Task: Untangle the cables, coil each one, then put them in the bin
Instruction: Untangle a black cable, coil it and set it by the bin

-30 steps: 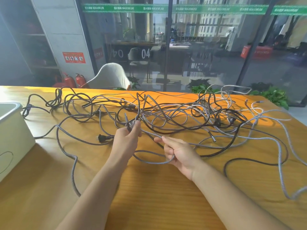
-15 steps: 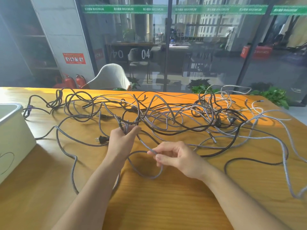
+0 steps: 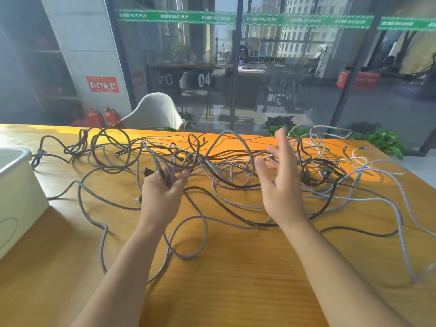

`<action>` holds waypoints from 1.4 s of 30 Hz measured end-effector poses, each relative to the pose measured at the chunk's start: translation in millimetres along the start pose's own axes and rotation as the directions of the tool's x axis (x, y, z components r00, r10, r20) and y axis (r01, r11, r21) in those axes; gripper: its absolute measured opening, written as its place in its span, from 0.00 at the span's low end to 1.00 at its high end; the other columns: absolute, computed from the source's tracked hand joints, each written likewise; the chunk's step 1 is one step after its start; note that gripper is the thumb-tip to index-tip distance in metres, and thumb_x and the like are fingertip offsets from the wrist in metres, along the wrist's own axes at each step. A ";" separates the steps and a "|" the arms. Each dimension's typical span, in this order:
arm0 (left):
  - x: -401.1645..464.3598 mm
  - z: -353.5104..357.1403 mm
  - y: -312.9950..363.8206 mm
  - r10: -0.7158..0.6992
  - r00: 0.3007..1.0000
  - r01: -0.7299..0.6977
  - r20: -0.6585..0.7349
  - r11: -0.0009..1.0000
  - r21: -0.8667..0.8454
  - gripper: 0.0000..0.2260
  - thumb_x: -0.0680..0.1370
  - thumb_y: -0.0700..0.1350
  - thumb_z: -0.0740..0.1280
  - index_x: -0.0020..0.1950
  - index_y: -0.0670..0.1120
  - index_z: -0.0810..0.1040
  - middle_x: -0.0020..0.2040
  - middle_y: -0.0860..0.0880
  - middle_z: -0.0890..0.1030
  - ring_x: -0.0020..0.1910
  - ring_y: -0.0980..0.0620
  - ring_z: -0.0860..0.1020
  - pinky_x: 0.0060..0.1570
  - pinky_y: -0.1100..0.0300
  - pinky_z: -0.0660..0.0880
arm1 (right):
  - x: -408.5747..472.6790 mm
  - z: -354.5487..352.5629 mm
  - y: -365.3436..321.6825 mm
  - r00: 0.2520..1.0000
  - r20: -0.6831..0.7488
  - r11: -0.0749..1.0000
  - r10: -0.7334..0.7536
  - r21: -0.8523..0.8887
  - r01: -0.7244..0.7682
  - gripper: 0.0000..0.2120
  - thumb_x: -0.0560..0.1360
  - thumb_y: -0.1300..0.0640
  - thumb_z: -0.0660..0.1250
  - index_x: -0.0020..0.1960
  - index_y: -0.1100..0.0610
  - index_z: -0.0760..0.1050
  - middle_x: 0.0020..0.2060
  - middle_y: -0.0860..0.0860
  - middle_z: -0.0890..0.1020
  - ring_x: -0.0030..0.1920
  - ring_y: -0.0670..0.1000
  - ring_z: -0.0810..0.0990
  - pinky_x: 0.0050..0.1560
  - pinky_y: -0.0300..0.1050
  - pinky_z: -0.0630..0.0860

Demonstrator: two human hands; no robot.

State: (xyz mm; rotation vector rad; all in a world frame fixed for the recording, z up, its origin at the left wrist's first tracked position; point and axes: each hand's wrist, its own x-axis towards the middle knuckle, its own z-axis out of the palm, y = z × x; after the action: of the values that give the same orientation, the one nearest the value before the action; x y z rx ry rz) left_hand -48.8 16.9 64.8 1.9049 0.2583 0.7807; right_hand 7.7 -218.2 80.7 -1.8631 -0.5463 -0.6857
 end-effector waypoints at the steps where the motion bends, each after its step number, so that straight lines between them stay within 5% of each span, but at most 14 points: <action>1: -0.6 -0.5 0.4 -0.006 1.000 0.006 0.015 1.000 -0.004 0.12 0.82 0.50 0.71 0.45 0.42 0.84 0.37 0.35 0.79 0.32 0.49 0.73 0.35 0.54 0.73 | -3.1 8.4 -0.3 0.997 0.078 1.000 -0.015 -0.013 0.016 0.30 0.86 0.49 0.60 0.85 0.51 0.55 0.79 0.44 0.66 0.72 0.44 0.74 0.69 0.47 0.75; 5: -0.7 -1.3 -4.5 -0.087 0.995 0.087 0.057 0.996 0.010 0.11 0.81 0.50 0.72 0.42 0.47 0.83 0.27 0.47 0.74 0.29 0.52 0.70 0.35 0.57 0.70 | -24.2 38.2 12.4 0.930 0.316 0.934 -0.185 -0.236 0.267 0.22 0.87 0.54 0.58 0.80 0.50 0.67 0.65 0.46 0.83 0.57 0.47 0.84 0.52 0.46 0.82; 8: 1.5 -3.2 -10.6 -0.149 0.988 0.146 0.048 0.987 0.064 0.10 0.81 0.51 0.73 0.41 0.49 0.82 0.25 0.54 0.67 0.24 0.56 0.64 0.30 0.59 0.65 | -20.5 33.5 31.7 0.928 0.363 0.814 -0.081 -0.513 0.272 0.24 0.84 0.63 0.63 0.77 0.46 0.72 0.55 0.45 0.86 0.48 0.51 0.85 0.34 0.39 0.70; 12: 4.4 -5.1 -18.4 -0.175 0.984 0.173 0.026 0.981 0.084 0.16 0.80 0.49 0.73 0.37 0.41 0.80 0.25 0.52 0.66 0.22 0.55 0.62 0.29 0.59 0.62 | -14.8 8.2 55.1 0.939 0.286 0.673 0.193 -0.735 0.086 0.24 0.81 0.65 0.66 0.71 0.43 0.78 0.60 0.47 0.85 0.59 0.52 0.81 0.51 0.45 0.78; 15: 1.8 -4.9 -18.1 -0.187 0.981 0.183 0.044 0.980 0.078 0.16 0.81 0.48 0.73 0.34 0.46 0.79 0.24 0.55 0.67 0.22 0.56 0.63 0.29 0.59 0.63 | -15.0 1.6 59.5 0.942 0.241 0.649 0.234 -0.760 0.033 0.23 0.79 0.66 0.68 0.68 0.44 0.81 0.61 0.46 0.84 0.61 0.52 0.78 0.57 0.48 0.78; 21: 2.0 -6.3 -20.2 -0.182 0.979 0.181 0.093 0.983 0.016 0.07 0.81 0.48 0.72 0.45 0.49 0.86 0.32 0.52 0.79 0.30 0.54 0.73 0.35 0.60 0.70 | -20.9 10.3 40.0 0.980 0.159 0.809 -0.118 -0.558 0.187 0.18 0.79 0.67 0.67 0.64 0.54 0.83 0.56 0.49 0.85 0.59 0.54 0.78 0.63 0.54 0.76; 24: -0.6 -6.5 -16.7 -0.177 0.973 0.181 0.149 0.983 -0.015 0.04 0.81 0.47 0.72 0.50 0.49 0.87 0.42 0.49 0.87 0.41 0.55 0.81 0.41 0.60 0.74 | -25.8 29.1 23.2 0.956 0.180 0.865 -0.231 -0.413 0.287 0.17 0.81 0.60 0.67 0.69 0.55 0.80 0.63 0.51 0.81 0.64 0.53 0.76 0.68 0.51 0.71; 27: -3.3 -2.6 -14.0 -0.161 0.956 0.168 0.244 0.986 -0.010 0.04 0.81 0.48 0.72 0.51 0.52 0.87 0.45 0.50 0.88 0.45 0.54 0.83 0.44 0.62 0.75 | -26.2 48.5 16.7 0.940 0.290 0.894 -0.179 -0.351 0.279 0.25 0.85 0.55 0.63 0.81 0.52 0.65 0.80 0.53 0.65 0.79 0.53 0.62 0.80 0.50 0.58; 32: -5.9 -1.2 -10.3 -0.093 0.920 0.104 0.381 0.995 -0.008 0.05 0.81 0.49 0.72 0.52 0.51 0.87 0.46 0.49 0.88 0.47 0.54 0.83 0.45 0.68 0.76 | -18.5 65.3 23.9 0.832 0.502 0.820 -0.238 -0.356 0.449 0.37 0.82 0.69 0.59 0.85 0.48 0.50 0.85 0.47 0.50 0.84 0.51 0.44 0.83 0.52 0.42; 35: -6.8 -0.8 -11.6 -0.089 0.912 0.095 0.400 0.995 0.004 0.04 0.81 0.48 0.72 0.51 0.51 0.87 0.39 0.51 0.86 0.41 0.54 0.82 0.44 0.64 0.76 | -16.3 69.5 27.2 0.835 0.495 0.762 -0.242 -0.436 0.479 0.36 0.80 0.70 0.60 0.84 0.51 0.56 0.83 0.48 0.59 0.84 0.51 0.50 0.83 0.53 0.45; 38: -4.1 1.1 -15.2 -0.114 0.953 0.122 0.283 0.993 -0.011 0.04 0.81 0.49 0.73 0.49 0.53 0.87 0.37 0.51 0.84 0.36 0.51 0.79 0.42 0.59 0.74 | -14.4 62.8 30.3 0.909 0.363 0.747 -0.203 -0.543 0.384 0.21 0.81 0.62 0.68 0.73 0.54 0.75 0.68 0.51 0.81 0.74 0.53 0.73 0.82 0.54 0.57; 42: 0.8 2.2 -19.6 -0.132 0.985 0.139 0.113 0.989 -0.059 0.02 0.80 0.47 0.74 0.48 0.51 0.87 0.42 0.51 0.87 0.43 0.55 0.84 0.44 0.60 0.76 | -12.1 42.5 32.7 0.885 0.464 0.784 -0.041 -0.535 0.316 0.11 0.83 0.55 0.67 0.63 0.50 0.83 0.56 0.47 0.85 0.60 0.51 0.79 0.73 0.49 0.68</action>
State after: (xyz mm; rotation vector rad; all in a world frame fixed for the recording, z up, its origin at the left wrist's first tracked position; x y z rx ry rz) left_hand -43.6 24.7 47.3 1.8394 0.2875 0.5861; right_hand 28.9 -191.4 37.7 -2.6253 -0.8826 -0.6127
